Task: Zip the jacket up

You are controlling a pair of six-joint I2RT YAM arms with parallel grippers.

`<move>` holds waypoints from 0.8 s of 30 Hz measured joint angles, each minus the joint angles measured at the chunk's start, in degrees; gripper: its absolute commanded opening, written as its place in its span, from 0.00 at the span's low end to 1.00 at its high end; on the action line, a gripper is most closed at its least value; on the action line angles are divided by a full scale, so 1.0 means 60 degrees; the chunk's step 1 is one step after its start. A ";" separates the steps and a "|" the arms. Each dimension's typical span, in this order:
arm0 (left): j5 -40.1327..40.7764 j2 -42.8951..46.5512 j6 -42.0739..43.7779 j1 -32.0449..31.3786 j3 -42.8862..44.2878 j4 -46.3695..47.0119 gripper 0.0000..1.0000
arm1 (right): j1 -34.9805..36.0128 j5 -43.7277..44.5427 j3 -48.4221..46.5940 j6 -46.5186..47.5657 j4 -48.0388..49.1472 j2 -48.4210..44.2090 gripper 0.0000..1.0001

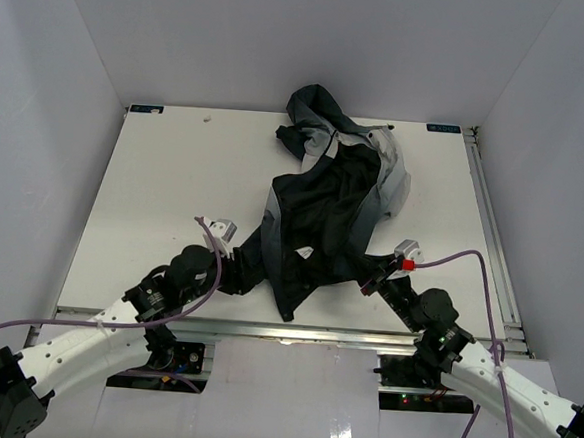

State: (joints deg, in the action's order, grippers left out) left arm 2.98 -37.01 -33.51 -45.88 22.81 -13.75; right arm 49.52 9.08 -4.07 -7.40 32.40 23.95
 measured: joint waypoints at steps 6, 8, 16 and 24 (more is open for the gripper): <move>-0.1283 -0.0291 -0.0339 -0.0090 -0.0946 0.0996 0.57 | 0.0000 0.0014 -0.0046 -0.0019 -0.0230 -0.0248 0.08; -0.1596 -0.0619 -0.0379 -0.0145 -0.1095 0.1300 0.57 | 0.0000 0.0033 -0.0049 -0.0022 -0.0289 -0.0307 0.08; -0.2368 -0.1086 -0.0590 -0.0340 -0.1610 0.2436 0.59 | 0.0000 0.0096 -0.0056 -0.0022 -0.0453 -0.0455 0.08; -0.2639 -0.1775 -0.0950 -0.0790 -0.1940 0.3439 0.62 | 0.0000 0.0151 -0.0079 -0.0022 -0.0481 -0.0503 0.08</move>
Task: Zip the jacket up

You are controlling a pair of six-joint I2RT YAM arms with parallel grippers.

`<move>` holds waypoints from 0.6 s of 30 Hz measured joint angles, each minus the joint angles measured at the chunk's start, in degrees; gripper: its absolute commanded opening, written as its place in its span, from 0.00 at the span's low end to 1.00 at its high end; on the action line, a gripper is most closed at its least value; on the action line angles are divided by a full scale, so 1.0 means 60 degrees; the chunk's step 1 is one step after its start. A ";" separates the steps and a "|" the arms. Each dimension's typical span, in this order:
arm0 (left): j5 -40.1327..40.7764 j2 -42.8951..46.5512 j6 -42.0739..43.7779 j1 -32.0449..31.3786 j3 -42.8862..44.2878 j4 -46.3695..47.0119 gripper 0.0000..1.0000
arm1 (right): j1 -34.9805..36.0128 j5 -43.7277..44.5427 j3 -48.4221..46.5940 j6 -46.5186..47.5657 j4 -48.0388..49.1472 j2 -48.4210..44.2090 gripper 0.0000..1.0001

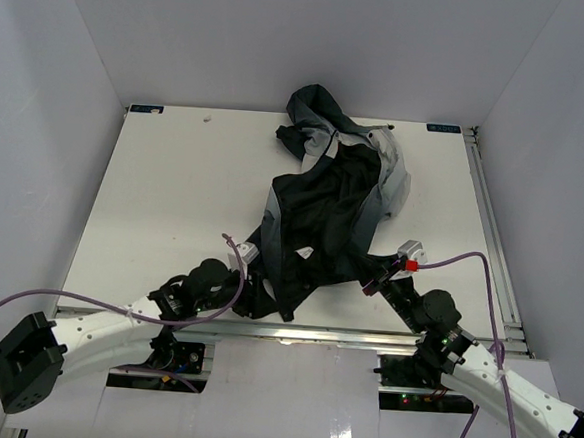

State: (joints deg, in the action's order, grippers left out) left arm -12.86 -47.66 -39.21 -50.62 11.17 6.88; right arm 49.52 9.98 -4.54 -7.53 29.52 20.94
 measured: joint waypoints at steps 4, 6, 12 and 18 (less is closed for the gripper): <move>0.0140 -0.0741 -0.0168 -0.0364 -0.0075 0.0367 0.62 | 0.0000 0.0029 -0.0021 -0.0004 -0.0053 -0.0117 0.08; 0.0299 -0.1039 -0.0236 -0.0518 -0.0075 0.0552 0.62 | 0.0000 0.0049 -0.0029 -0.0004 -0.0102 -0.0184 0.08; 0.0664 -0.1786 -0.0364 -0.0787 -0.0082 0.1236 0.62 | 0.0000 0.0068 -0.0032 -0.0009 -0.0194 -0.0249 0.08; 0.0905 -0.2371 -0.0371 -0.0843 -0.0085 0.2044 0.62 | 0.0000 0.0068 -0.0032 -0.0060 -0.0214 -0.0249 0.08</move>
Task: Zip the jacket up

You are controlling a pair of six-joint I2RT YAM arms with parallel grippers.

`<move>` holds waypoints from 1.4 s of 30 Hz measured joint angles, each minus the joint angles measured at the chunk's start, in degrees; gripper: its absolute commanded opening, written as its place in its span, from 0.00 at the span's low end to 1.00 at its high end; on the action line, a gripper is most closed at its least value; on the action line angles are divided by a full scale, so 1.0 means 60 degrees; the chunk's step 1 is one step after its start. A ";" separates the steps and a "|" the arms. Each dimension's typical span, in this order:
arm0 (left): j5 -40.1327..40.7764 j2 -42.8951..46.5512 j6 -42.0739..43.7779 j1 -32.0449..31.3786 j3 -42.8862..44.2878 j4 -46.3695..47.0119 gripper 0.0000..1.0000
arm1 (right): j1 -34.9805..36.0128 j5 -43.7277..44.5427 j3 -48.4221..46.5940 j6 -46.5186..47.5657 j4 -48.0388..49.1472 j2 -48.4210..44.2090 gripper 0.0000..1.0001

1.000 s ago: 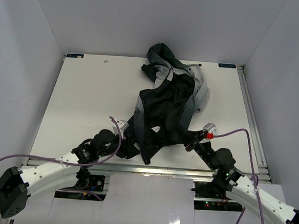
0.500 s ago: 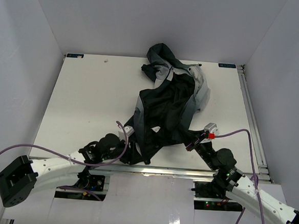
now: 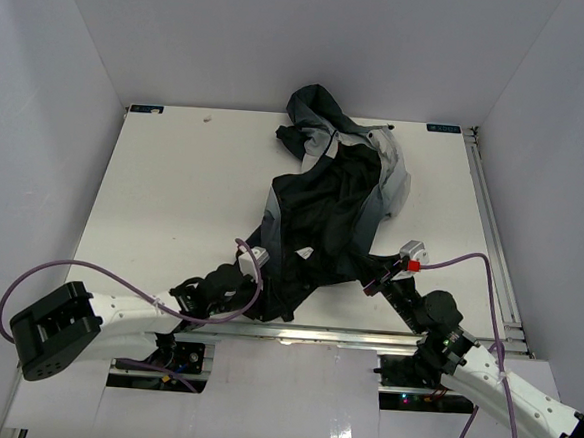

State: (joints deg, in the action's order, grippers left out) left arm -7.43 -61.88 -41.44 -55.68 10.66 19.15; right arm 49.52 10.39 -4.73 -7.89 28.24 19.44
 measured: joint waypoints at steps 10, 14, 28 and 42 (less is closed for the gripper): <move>0.0178 -0.0733 -0.0133 -0.0025 -0.0095 0.1022 0.43 | 0.0000 0.0000 0.0000 -0.0090 -0.0049 0.0000 0.08; 0.0258 -0.0728 -0.0149 -0.0046 -0.0229 0.1370 0.23 | 0.0000 0.0000 0.0000 -0.0096 -0.0047 0.0008 0.08; 0.0677 0.1000 0.0556 -0.0055 -0.0291 0.1535 0.00 | 0.0000 -0.0538 -0.0193 -0.0071 0.0134 0.1247 0.08; 0.0574 0.2284 0.2837 -0.0055 -0.0069 0.1852 0.00 | -0.0004 -0.3280 -0.0193 0.0577 0.1259 0.2723 0.08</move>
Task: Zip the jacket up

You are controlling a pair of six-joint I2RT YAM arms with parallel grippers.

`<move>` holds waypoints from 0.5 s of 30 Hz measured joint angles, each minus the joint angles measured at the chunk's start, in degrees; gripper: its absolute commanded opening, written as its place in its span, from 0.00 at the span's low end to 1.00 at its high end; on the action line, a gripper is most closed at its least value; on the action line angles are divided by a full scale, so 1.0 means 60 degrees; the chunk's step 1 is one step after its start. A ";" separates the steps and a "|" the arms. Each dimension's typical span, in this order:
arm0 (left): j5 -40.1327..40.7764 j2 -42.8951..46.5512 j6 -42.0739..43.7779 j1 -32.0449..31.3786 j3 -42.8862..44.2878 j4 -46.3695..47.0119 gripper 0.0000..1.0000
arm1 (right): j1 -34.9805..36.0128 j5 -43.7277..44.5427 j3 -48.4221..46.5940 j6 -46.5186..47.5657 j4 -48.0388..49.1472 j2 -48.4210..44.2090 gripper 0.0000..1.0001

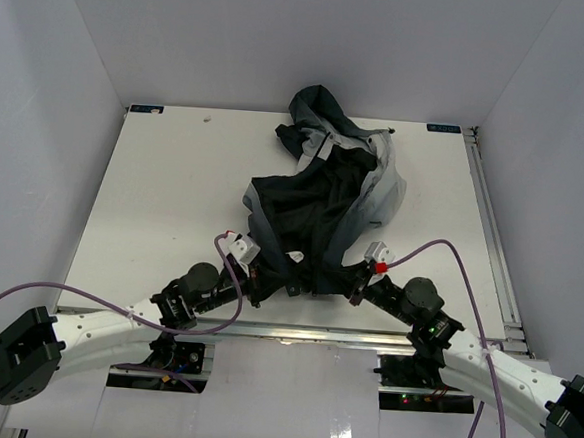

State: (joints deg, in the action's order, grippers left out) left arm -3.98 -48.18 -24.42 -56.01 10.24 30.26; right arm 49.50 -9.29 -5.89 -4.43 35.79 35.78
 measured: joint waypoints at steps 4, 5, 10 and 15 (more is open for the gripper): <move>-0.0131 0.0133 0.0448 0.0000 -0.0022 0.0528 0.00 | 0.0000 -0.0420 0.0000 0.0088 0.0316 0.0443 0.08; -0.0176 0.0183 0.0523 0.0000 -0.0060 0.0712 0.00 | -0.0004 -0.0507 0.0000 0.0095 0.0368 0.0510 0.08; -0.0316 0.0280 0.0780 0.0000 -0.0254 0.1395 0.00 | -0.0004 -0.0851 0.0000 0.0088 0.0633 0.0665 0.08; -0.0356 0.0133 0.0917 0.0000 -0.0335 0.1749 0.00 | -0.0004 -0.1081 0.0000 -0.0013 0.0831 0.0670 0.08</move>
State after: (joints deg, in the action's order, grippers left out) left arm -6.11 -47.38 -18.91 -56.01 8.23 40.75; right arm 49.47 -15.77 -5.89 -4.51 40.77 39.80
